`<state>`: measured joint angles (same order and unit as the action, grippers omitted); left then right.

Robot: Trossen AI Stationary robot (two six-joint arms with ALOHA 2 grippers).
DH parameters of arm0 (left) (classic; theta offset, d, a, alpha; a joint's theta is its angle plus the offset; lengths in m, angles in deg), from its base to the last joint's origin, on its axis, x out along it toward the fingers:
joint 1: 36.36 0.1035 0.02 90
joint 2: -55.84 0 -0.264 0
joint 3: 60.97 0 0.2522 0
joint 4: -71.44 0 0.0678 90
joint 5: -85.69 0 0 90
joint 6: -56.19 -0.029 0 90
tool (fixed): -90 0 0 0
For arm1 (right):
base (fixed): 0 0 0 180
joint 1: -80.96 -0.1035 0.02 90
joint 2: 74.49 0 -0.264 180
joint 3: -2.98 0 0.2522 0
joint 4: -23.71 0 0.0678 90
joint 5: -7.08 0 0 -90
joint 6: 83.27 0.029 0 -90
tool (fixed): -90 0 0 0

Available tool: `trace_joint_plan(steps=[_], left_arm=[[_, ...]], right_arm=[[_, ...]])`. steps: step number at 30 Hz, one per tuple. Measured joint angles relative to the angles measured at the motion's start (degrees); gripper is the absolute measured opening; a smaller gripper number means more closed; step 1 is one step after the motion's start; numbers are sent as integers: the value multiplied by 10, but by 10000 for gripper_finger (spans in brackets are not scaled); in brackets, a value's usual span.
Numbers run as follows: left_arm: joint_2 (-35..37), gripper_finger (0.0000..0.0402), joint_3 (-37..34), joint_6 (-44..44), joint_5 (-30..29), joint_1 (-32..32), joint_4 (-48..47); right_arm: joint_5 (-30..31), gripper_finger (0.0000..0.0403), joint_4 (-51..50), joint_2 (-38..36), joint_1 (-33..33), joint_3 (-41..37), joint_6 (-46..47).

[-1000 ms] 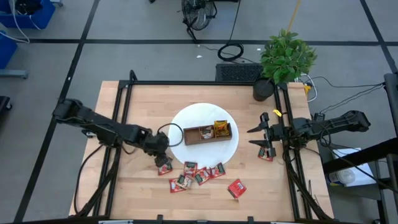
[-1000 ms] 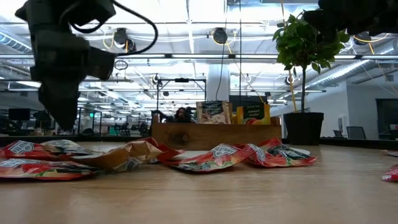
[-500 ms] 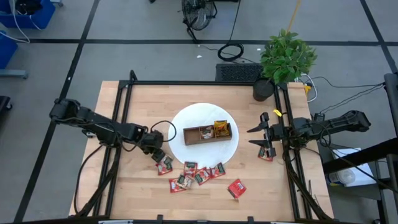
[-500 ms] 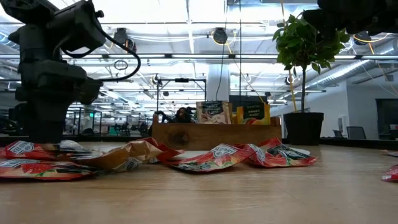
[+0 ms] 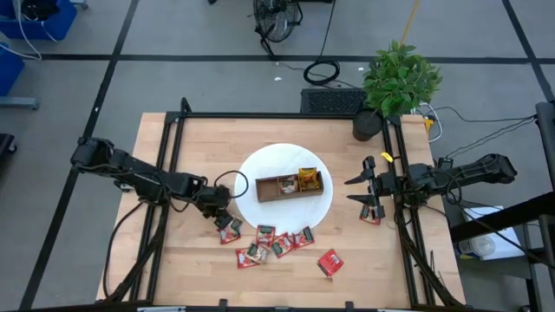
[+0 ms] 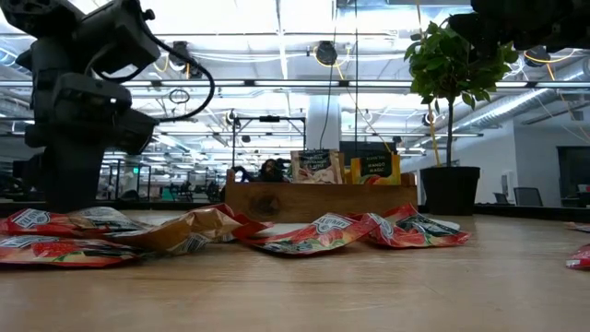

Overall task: Pick & Place Tea
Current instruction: Put the brown tea bag into the middle section of the wooden organizer

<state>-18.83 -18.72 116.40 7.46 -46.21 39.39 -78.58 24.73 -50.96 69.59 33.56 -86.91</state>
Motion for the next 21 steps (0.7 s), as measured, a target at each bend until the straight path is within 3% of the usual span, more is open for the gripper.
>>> trace_joint_plan(steps=[17, 21], left_arm=[[-47, 236, 3, -19, -7, 0, 36], [-48, 215, 3, -31, -12, 0, 33]], right_arm=[[0, 171, 1, 0, 0, 0, 0], [0, 171, 1, 0, 0, 0, 0]])
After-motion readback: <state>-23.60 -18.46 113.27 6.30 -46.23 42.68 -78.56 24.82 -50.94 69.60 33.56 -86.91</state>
